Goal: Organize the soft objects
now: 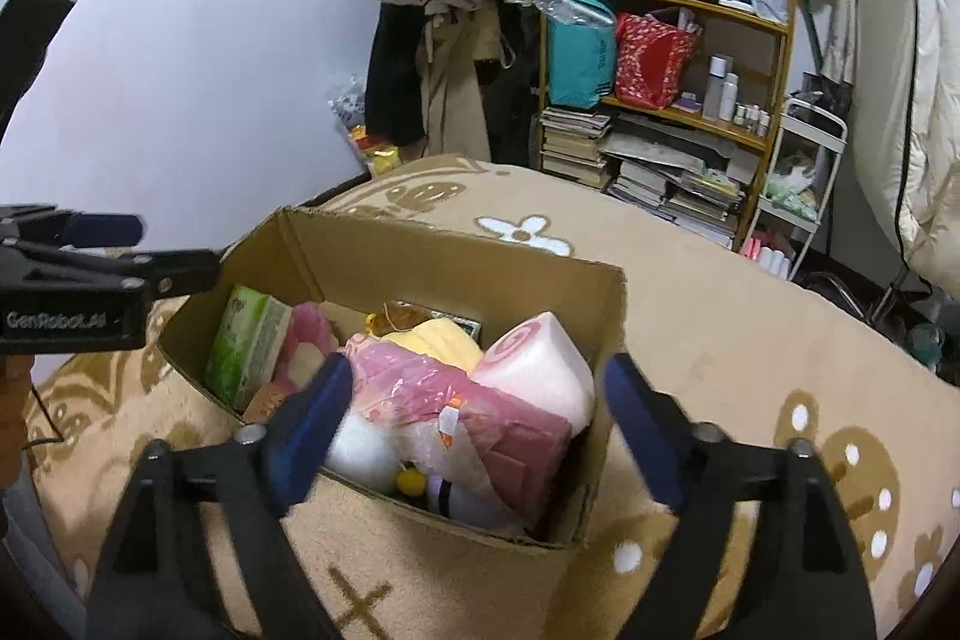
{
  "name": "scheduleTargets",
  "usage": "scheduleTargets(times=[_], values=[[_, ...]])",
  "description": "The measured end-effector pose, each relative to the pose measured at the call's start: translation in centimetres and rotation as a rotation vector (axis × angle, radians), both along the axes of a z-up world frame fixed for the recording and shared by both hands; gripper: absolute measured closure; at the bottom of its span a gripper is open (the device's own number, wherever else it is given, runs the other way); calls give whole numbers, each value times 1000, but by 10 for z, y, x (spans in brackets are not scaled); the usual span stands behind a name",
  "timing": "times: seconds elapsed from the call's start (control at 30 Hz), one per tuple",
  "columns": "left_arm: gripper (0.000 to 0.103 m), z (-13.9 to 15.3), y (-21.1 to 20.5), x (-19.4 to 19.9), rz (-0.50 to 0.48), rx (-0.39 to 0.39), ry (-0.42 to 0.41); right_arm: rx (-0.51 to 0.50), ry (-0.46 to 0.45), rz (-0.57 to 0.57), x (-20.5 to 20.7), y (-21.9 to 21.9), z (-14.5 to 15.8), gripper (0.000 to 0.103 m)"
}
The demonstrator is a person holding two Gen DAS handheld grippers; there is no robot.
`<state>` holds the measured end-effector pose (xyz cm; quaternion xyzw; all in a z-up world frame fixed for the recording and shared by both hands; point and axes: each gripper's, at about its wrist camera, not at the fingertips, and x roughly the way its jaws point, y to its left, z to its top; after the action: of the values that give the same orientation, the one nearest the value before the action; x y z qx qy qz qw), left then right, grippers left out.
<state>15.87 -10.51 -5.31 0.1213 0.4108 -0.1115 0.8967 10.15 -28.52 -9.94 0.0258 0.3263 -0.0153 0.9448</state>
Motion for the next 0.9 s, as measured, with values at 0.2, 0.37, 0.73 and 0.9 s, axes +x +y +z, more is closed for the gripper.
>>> scheduleTargets(times=[0.2,0.37,0.73,0.9], values=[[5,15,15,-22,-11,8,-37,33,-7,-35,-14,-3,11,2],[1,28,24,-44,-14,31,-86,45,-34,-45,-30,-2,27,0],[1,45,50,-87,24,0,-124,38,-85,-47,-71,8,66,0],[1,53,61,-106,34,-14,-142,35,-99,-46,-90,13,78,0]])
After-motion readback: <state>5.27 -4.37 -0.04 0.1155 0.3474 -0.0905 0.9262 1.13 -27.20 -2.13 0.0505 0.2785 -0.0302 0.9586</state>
